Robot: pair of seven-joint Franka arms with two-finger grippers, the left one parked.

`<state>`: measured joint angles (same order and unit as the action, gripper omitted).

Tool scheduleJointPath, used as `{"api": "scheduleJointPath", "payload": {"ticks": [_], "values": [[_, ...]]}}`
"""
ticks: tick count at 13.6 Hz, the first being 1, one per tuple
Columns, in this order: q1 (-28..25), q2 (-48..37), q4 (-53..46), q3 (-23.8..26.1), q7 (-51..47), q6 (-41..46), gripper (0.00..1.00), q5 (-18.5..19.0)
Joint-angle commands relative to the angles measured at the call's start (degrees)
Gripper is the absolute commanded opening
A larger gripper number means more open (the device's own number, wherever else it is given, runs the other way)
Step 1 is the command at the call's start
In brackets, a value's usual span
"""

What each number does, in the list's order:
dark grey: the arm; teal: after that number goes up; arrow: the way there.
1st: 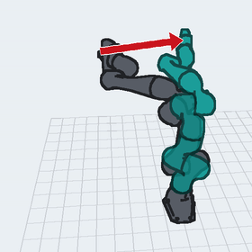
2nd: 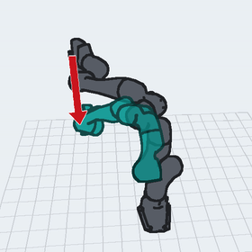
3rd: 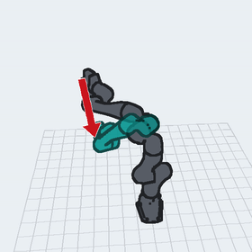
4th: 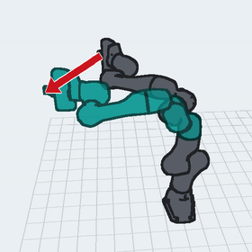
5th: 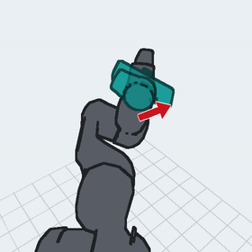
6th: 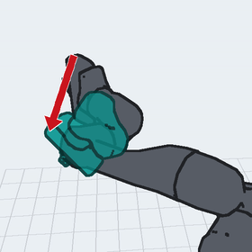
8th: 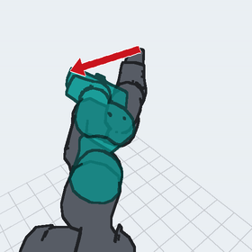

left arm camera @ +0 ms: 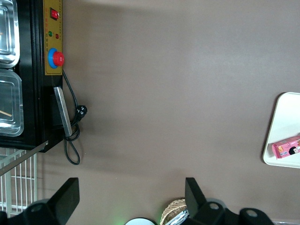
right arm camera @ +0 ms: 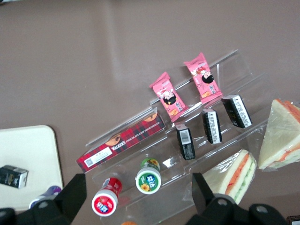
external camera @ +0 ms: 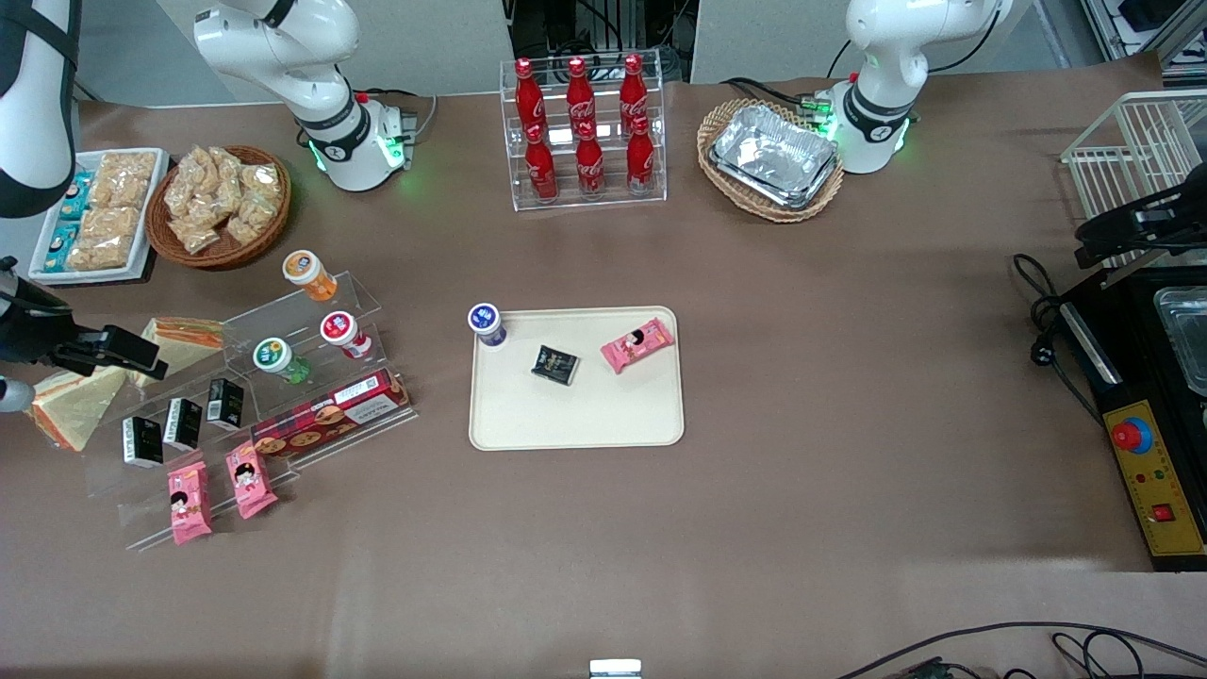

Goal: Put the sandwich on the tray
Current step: 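Move the right gripper over the triangular sandwich in the acrylic rack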

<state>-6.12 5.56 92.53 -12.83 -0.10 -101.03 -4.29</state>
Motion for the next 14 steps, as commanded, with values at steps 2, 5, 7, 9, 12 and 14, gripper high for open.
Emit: {"api": "scheduleJointPath", "payload": {"ticks": [2, 5, 7, 9, 12, 14], "values": [[2.1, 0.5, -1.0, -0.5, -6.1, -2.3, 1.00, 4.3], [6.5, 0.9, -1.0, -0.5, -2.0, -3.6, 1.00, 4.3], [9.1, 1.6, -1.0, -0.5, 2.3, -4.0, 1.00, 3.9], [12.2, 2.3, -0.7, -0.4, 5.0, -5.5, 1.00, 3.5], [15.3, 4.5, -0.2, -0.4, 8.4, -8.3, 1.00, 3.6], [17.1, 6.7, 0.5, -0.4, 9.1, -10.7, 1.00, 3.6]]}}
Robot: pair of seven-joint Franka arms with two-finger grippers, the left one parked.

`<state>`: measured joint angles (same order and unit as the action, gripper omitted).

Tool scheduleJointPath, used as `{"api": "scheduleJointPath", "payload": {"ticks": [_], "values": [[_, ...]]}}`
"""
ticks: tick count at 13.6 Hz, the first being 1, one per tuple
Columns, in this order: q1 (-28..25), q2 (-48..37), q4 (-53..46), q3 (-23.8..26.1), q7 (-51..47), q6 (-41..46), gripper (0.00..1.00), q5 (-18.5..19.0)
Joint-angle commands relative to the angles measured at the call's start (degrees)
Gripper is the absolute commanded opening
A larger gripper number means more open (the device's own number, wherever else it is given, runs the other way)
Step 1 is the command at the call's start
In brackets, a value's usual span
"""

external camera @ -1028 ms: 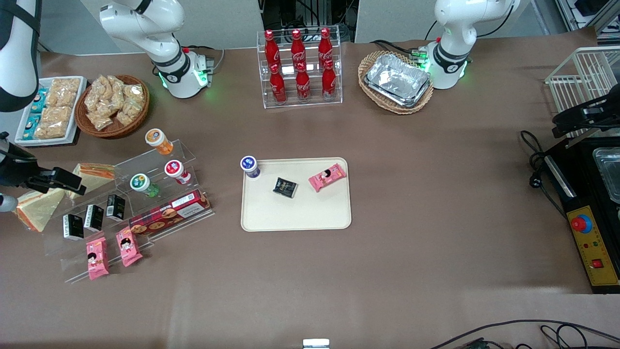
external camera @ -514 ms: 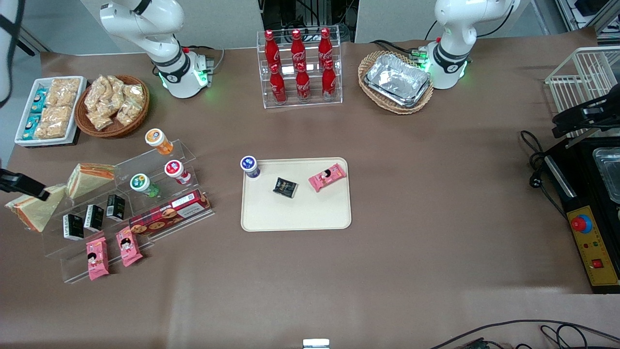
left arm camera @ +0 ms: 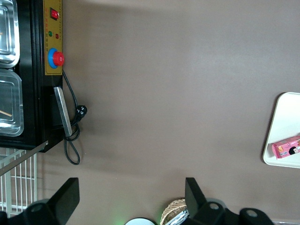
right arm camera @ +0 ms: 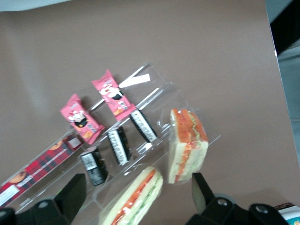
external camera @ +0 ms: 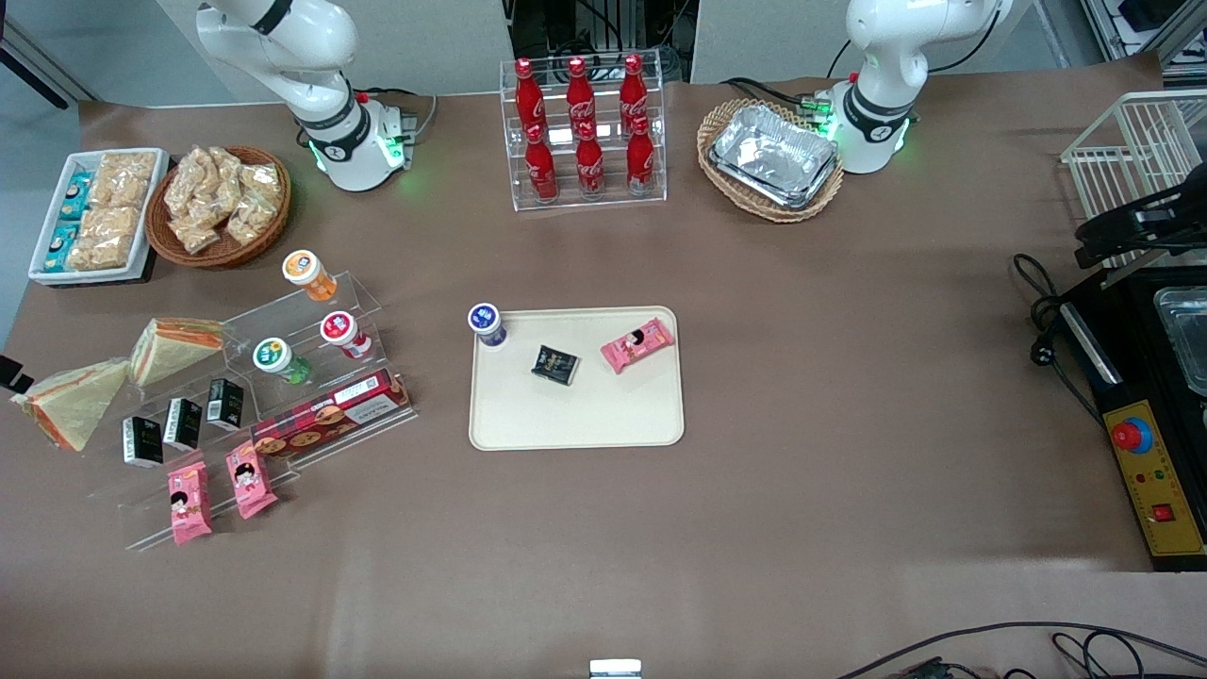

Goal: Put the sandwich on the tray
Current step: 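Move the right gripper over the triangular sandwich in the acrylic rack, then close the right gripper on the sandwich and lift it from the rack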

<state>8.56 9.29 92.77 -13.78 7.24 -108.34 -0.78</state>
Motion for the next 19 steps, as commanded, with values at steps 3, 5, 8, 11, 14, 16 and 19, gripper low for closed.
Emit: {"api": "scheduleJointPath", "payload": {"ticks": [3, 5, 8, 11, 14, 16, 19], "values": [[3.4, 4.9, 1.4, 0.4, 2.8, -4.9, 1.00, 0.2], [4.8, 6.6, 2.1, 0.5, 4.1, -6.7, 1.00, 0.1], [5.2, 7.7, 3.7, 0.5, 5.4, -8.6, 1.00, 0.1], [5.8, 7.8, 4.4, 0.5, 6.6, -8.7, 1.00, 0.2], [6.5, 9.1, 5.9, 0.5, 7.6, -12.0, 1.00, 0.1], [6.5, 9.1, 7.8, 0.5, 8.1, -14.5, 1.00, 0.1], [6.5, 10.0, 8.8, 0.5, 8.1, -17.0, 1.00, -0.4]]}}
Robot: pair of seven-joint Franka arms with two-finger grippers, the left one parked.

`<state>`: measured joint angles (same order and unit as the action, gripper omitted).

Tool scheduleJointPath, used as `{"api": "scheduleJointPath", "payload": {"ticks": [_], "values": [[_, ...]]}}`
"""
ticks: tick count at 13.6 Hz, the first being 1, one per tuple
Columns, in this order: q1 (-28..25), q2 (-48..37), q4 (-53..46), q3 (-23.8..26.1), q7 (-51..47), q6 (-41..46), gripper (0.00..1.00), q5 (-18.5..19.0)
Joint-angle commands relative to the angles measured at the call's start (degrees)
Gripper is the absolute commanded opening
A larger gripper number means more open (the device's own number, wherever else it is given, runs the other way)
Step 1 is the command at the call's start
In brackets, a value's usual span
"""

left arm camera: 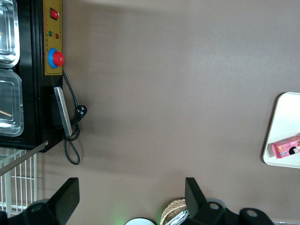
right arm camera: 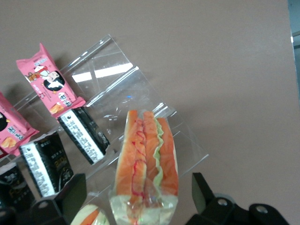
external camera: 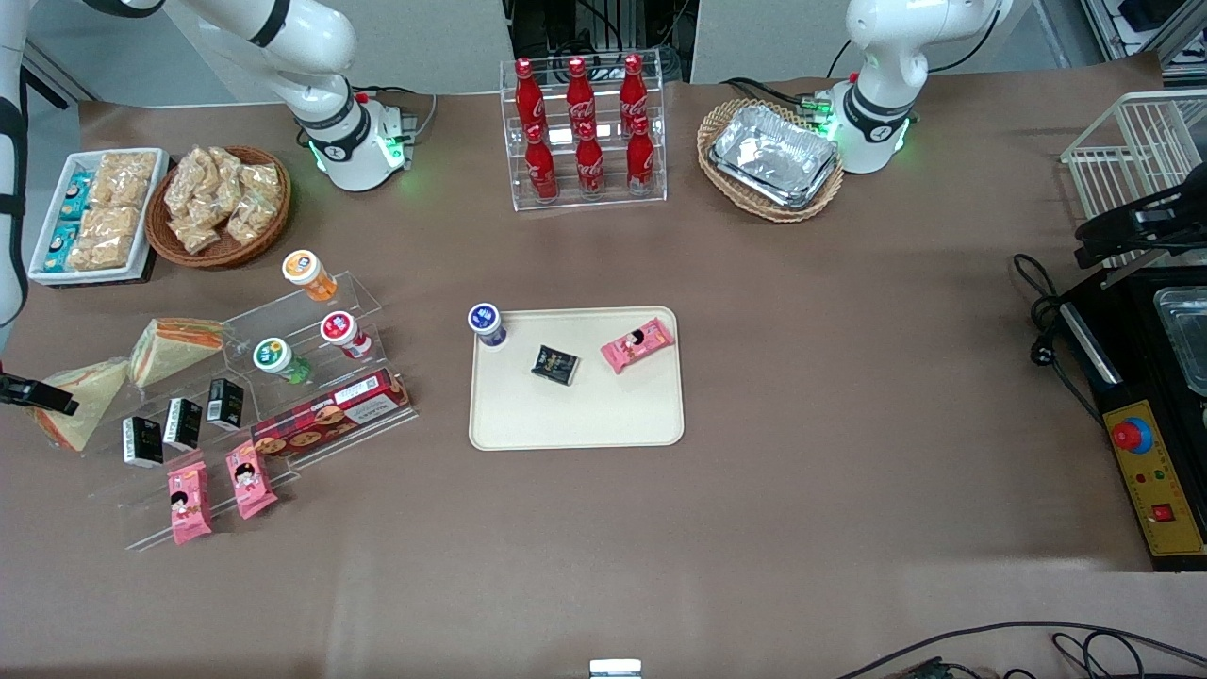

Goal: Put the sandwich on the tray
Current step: 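Close the right gripper on the sandwich and lift it from the rack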

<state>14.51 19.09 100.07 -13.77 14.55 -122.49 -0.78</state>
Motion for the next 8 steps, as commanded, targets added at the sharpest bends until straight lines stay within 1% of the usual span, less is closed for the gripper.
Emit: {"api": "scheduleJointPath", "payload": {"ticks": [1, 2, 3, 4, 5, 6, 7, 8], "values": [[0.4, 0.5, 1.5, 0.5, 0.7, -3.2, 0.97, -0.9], [0.4, 0.5, 1.5, 0.5, 0.7, -3.5, 0.91, -0.9], [0.5, 0.5, 1.5, 0.5, 0.7, -3.5, 0.75, -0.9], [0.5, 0.5, 1.5, 0.5, 0.7, -3.5, 0.65, -0.9], [0.5, 0.5, 1.5, 0.6, 0.7, -3.5, 0.60, -1.0], [0.5, 0.4, 1.5, 0.6, 0.7, -3.5, 0.51, -1.1], [0.5, 0.4, 1.5, 0.6, 0.7, -3.4, 0.46, -1.8], [0.5, 0.4, 1.5, 0.6, 0.7, -3.4, 0.39, -2.3]]}}
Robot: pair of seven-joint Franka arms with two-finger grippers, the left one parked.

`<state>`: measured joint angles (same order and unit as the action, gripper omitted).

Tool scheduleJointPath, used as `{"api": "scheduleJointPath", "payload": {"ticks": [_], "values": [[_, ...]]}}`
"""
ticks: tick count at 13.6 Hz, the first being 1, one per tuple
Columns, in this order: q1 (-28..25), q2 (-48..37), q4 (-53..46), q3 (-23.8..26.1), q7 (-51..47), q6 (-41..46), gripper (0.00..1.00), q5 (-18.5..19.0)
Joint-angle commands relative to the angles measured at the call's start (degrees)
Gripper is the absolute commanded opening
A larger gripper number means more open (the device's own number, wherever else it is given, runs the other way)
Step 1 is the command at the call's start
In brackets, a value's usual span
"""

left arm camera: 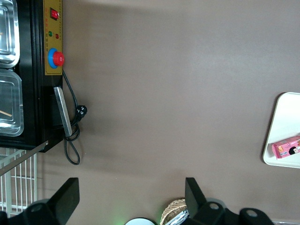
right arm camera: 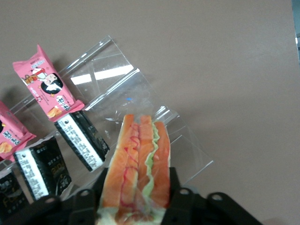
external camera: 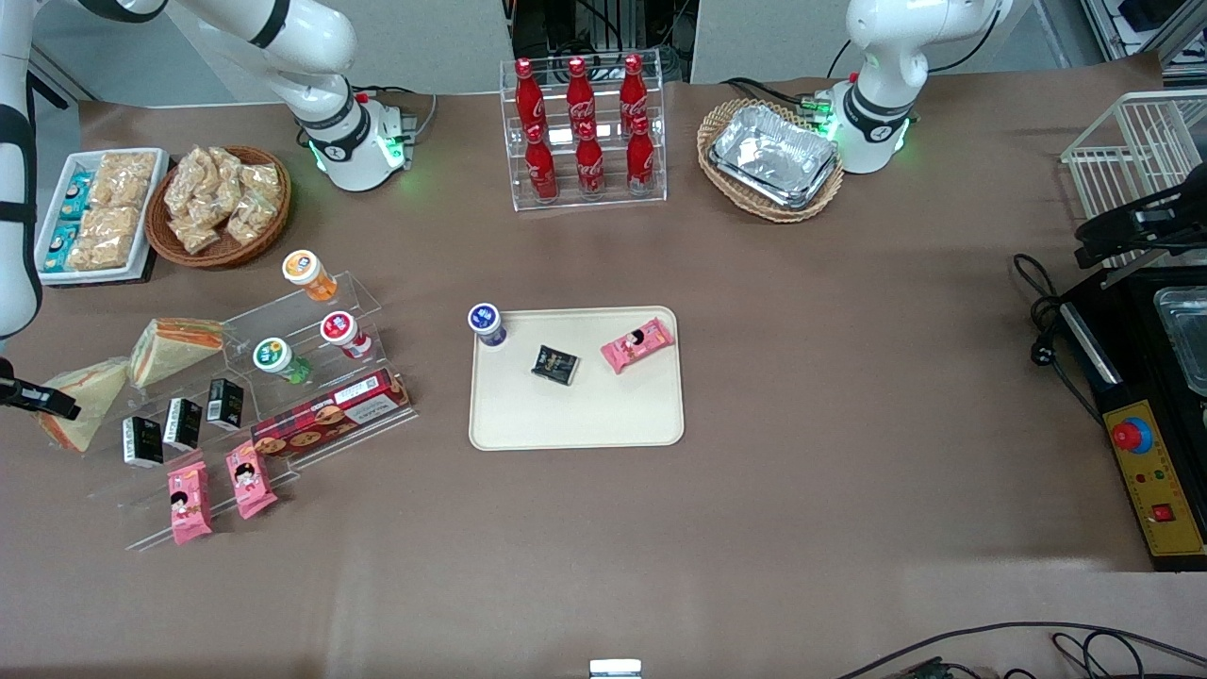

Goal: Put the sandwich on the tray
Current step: 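Close the right gripper on the sandwich and lift it from the rack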

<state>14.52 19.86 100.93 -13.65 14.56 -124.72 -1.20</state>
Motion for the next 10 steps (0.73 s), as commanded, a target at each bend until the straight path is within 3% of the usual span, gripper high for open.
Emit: {"api": "scheduleJointPath", "payload": {"ticks": [1, 3, 7, 9, 10], "values": [[0.5, -0.3, 0.7, 0.5, 0.7, -1.1, 0.31, -2.1], [0.5, -0.7, 0.0, 0.4, 0.6, -0.4, 0.16, -2.1], [0.4, -3.8, -2.1, 0.5, -0.1, 1.1, 0.15, -2.1], [0.4, -5.7, -2.5, 0.9, -0.1, 3.1, 0.03, -3.1], [0.0, -7.0, -2.8, 0.9, -0.4, 5.3, 0.00, -6.0]]}}
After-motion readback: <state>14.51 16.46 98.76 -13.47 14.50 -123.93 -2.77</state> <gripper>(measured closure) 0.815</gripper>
